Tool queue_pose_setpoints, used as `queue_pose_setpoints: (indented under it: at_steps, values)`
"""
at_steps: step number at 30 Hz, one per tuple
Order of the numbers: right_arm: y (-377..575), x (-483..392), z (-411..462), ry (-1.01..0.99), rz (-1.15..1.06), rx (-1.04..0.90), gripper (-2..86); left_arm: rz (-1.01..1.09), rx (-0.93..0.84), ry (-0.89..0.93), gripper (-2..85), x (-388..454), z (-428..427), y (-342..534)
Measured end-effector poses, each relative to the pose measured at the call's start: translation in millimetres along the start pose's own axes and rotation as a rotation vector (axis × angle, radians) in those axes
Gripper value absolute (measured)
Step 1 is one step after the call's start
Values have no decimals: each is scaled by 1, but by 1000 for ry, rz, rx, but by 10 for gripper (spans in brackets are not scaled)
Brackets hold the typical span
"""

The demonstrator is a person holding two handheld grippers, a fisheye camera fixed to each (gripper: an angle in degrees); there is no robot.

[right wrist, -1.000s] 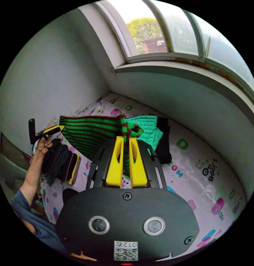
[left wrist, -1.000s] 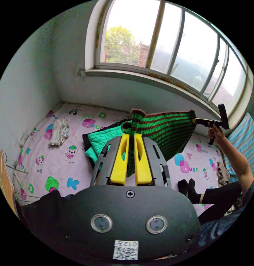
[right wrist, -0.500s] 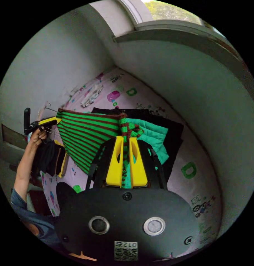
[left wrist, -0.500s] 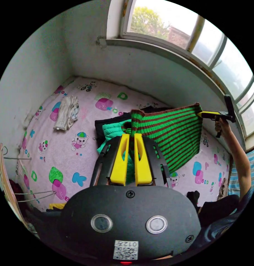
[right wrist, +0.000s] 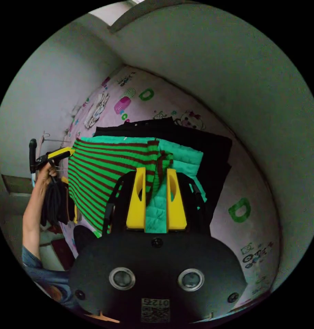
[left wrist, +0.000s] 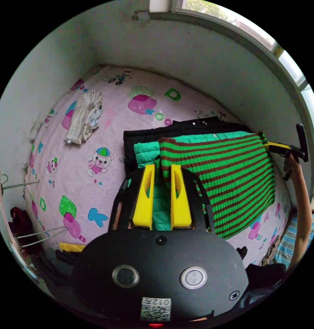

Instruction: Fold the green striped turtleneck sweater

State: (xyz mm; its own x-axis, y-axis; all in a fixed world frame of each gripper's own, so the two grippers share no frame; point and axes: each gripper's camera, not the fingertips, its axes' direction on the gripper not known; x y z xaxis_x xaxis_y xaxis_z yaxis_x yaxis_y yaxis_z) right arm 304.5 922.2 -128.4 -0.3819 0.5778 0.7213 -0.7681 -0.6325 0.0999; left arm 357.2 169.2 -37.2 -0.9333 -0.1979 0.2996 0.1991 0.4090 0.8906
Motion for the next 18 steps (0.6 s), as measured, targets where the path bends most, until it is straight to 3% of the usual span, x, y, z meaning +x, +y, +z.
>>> queue_pose_setpoints:
  at_steps: [5, 13, 18]
  values:
    - [8, -2, -36, 22, 42, -2, 78, -30, 62, -126, 45, 10, -38, 9]
    - [60, -20, -34, -129, -14, -148, 77, 265, -59, 11, 61, 72, -63, 80]
    - [67, -12, -19, -210, 68, -140, 79, 354, -104, 4, 81, 103, -53, 109]
